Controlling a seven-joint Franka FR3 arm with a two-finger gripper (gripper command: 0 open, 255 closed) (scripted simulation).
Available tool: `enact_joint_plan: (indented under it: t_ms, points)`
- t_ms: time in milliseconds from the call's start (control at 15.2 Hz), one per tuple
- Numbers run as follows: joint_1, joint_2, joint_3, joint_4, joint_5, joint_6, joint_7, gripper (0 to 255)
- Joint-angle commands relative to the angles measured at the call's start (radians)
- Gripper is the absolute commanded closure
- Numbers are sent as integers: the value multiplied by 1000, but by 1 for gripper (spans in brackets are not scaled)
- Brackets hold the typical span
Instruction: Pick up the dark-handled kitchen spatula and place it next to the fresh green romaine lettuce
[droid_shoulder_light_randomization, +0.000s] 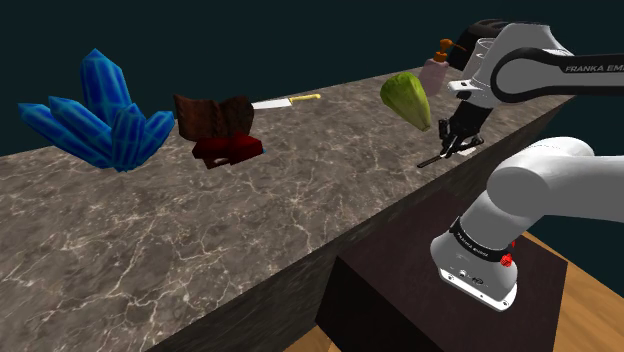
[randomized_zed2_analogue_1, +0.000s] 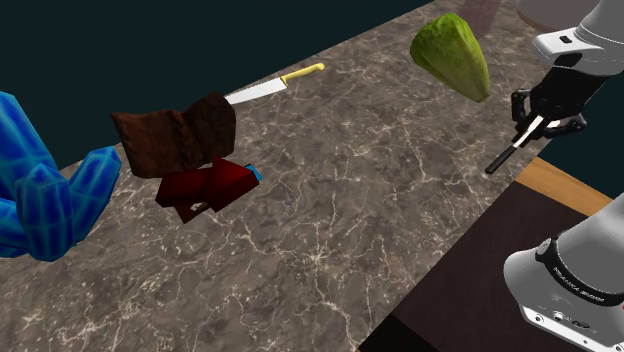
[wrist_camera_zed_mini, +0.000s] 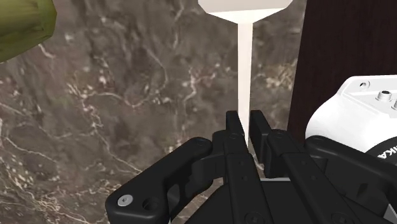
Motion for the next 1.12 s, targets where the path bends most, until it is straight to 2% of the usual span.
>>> enact_joint_plan:
  t_ms: [0,66,396,660,1056]
  points:
    - [0,0,0,0,0,0,0,255]
    - [0,0,0,0,0,1,0,0]
    - [0,0,0,0,0,1,0,0]
    - [30,-54,71,103,75,-149,-3,0]
    - [30,-54,71,103,76,-149,-3,0]
